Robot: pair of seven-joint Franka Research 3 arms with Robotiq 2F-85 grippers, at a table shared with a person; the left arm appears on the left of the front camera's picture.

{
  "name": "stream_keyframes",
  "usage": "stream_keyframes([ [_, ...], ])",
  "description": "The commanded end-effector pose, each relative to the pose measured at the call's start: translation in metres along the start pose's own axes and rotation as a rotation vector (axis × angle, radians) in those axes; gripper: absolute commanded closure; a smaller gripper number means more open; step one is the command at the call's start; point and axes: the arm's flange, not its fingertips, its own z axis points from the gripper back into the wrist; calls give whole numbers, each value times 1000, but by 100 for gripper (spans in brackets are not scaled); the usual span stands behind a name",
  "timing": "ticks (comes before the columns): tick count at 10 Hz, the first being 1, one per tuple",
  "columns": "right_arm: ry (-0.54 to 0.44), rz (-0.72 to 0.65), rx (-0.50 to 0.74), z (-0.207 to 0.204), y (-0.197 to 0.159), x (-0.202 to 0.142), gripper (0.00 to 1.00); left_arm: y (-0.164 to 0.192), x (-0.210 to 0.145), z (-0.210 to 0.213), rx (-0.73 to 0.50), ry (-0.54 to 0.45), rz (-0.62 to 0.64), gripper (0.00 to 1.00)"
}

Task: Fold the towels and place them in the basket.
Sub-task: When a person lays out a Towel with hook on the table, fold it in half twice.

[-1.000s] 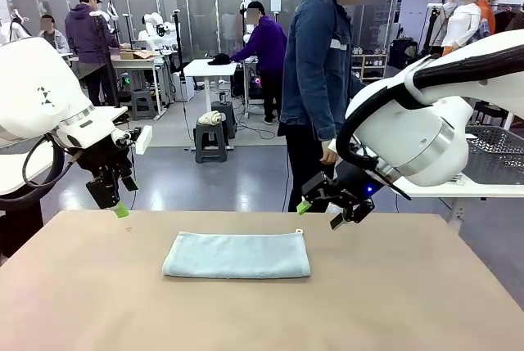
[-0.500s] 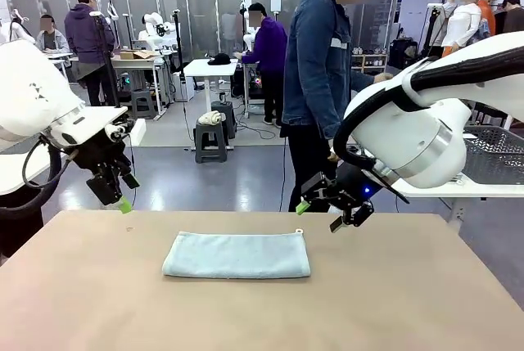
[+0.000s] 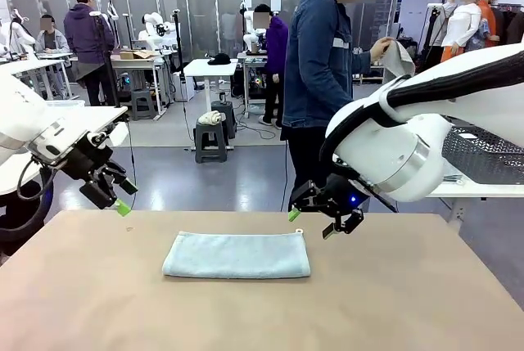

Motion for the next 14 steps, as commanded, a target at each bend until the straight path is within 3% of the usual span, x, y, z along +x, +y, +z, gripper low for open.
stream_keyframes([
  [1,-13,-17,13,-10,3,3,0,11,-7,2,-44,-85,-15,0],
  [4,1,-14,24,-18,3,9,0,17,-22,4,-85,-158,-55,0],
  [7,-21,24,-46,-25,-1,11,0,13,-22,2,-67,-122,-34,0],
  [10,19,31,-117,-58,-8,12,0,13,-22,2,-67,-122,-34,0],
  [11,36,35,-150,-68,-7,12,7,13,-22,2,-67,-122,-34,0],
  [12,47,46,-188,-79,-5,12,5,13,-22,2,-67,-122,-34,0],
  [13,57,59,-216,-87,0,11,14,13,-22,2,-67,-122,-34,0],
  [14,49,71,-260,-95,6,13,14,13,-22,2,-67,-122,-34,0],
])
